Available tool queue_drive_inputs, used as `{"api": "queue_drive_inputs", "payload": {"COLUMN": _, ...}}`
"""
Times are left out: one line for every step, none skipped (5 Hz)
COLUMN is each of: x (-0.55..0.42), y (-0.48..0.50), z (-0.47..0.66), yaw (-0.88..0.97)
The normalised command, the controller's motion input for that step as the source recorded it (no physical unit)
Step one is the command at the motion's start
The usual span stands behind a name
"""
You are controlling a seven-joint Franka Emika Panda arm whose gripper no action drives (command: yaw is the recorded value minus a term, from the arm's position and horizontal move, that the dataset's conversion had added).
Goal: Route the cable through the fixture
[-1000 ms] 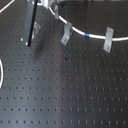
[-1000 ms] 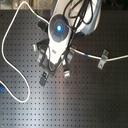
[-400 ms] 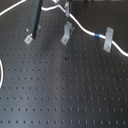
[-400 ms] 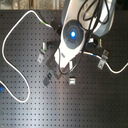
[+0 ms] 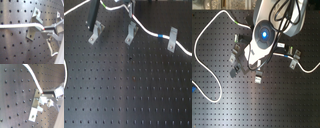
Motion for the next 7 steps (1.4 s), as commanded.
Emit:
{"api": "queue_drive_inputs", "payload": {"x": -0.003, "y": 0.003, "z": 0.03, "yaw": 1.00}}
{"api": "queue_drive_inputs", "payload": {"x": -0.003, "y": 0.005, "z": 0.03, "yaw": 1.00}}
{"api": "queue_drive_inputs", "payload": {"x": 0.000, "y": 0.000, "z": 0.11, "yaw": 1.00}}
{"api": "queue_drive_inputs", "payload": {"x": 0.000, "y": -0.003, "z": 0.24, "yaw": 0.90}}
{"api": "queue_drive_inputs", "payload": {"x": 0.240, "y": -0.113, "z": 0.25, "yaw": 0.65}}
{"api": "queue_drive_inputs", "payload": {"x": 0.184, "y": -0.133, "z": 0.24, "yaw": 0.67}}
{"api": "queue_drive_inputs", "payload": {"x": -0.059, "y": -0.077, "z": 0.18, "yaw": 0.70}}
